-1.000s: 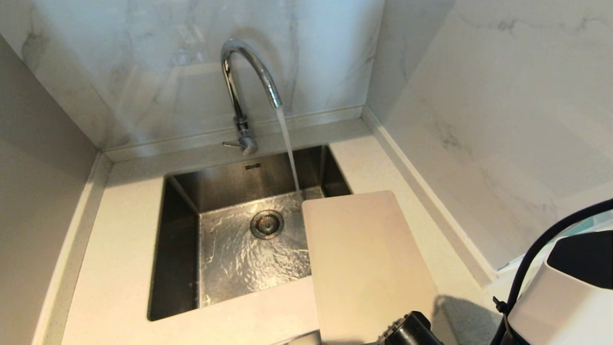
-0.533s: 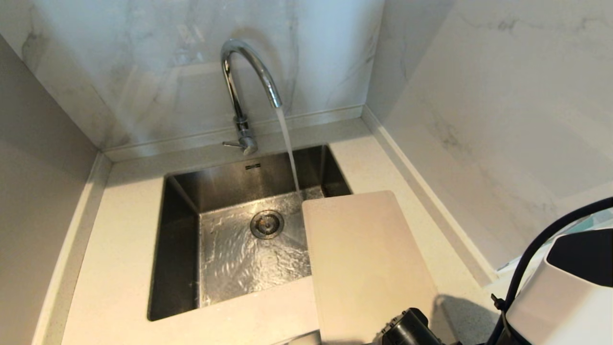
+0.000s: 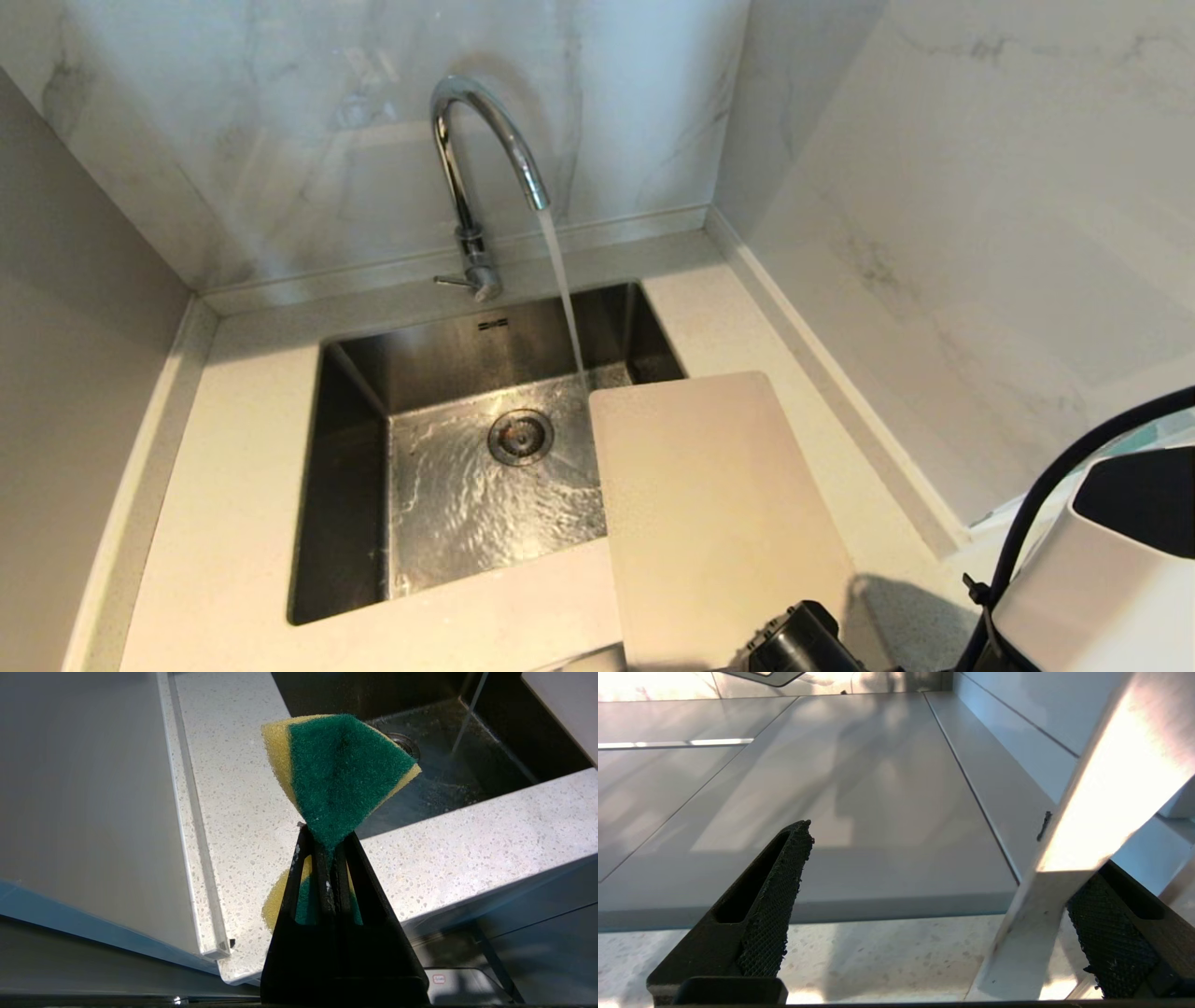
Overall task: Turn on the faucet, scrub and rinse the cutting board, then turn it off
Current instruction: Pick up the cutting board
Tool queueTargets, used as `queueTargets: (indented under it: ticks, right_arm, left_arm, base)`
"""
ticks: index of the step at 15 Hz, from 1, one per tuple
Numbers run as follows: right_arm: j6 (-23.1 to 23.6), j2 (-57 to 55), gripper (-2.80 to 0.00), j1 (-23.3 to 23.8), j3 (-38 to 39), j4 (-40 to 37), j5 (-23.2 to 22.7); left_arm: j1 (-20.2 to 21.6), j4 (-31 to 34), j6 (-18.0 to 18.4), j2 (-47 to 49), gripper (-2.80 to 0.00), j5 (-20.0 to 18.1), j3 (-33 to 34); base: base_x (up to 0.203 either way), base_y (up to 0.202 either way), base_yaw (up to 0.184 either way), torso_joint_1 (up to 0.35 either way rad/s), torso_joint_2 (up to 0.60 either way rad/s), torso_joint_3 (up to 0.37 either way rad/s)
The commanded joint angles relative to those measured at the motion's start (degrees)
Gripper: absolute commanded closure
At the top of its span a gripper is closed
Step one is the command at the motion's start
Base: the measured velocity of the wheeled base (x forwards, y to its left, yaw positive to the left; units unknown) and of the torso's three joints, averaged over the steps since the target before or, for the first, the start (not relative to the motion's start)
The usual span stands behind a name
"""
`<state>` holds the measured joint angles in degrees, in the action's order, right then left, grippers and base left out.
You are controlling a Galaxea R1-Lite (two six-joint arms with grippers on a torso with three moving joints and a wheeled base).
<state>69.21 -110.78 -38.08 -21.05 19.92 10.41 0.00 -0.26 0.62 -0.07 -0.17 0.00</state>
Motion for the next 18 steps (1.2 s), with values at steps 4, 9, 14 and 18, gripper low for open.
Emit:
queueTargets:
  ticks: [4,9,14,18]
  right_arm:
    - [0.4,-2.58,-2.8,0.02,-0.92,1.28,-0.04]
    - [0.4,-8.43,-2.8,-0.06,-0.22,7.97,0.0]
    - [0.44,-8.67,-2.8,-0.06,-0.61,8.58,0.05]
    - [0.4,-8.93,-2.8,0.03,-0.92,8.47,0.05]
  left_arm:
    - [0.0,0.0,-0.01,-0.01,0.0,-0.01,0.09]
    - [0.0,0.0,-0.01,-0.01,0.0,-0.01,0.09]
    - [0.0,0.0,-0.01,-0.01,0.0,-0.01,0.09]
    - [0.0,0.0,-0.01,-0.01,0.0,-0.01,0.09]
  base:
    - [0.0,0.0,0.0,0.0,0.0,0.0]
    - [0.0,0.0,0.0,0.0,0.0,0.0]
    - [0.0,0.0,0.0,0.0,0.0,0.0]
    - [0.0,0.0,0.0,0.0,0.0,0.0]
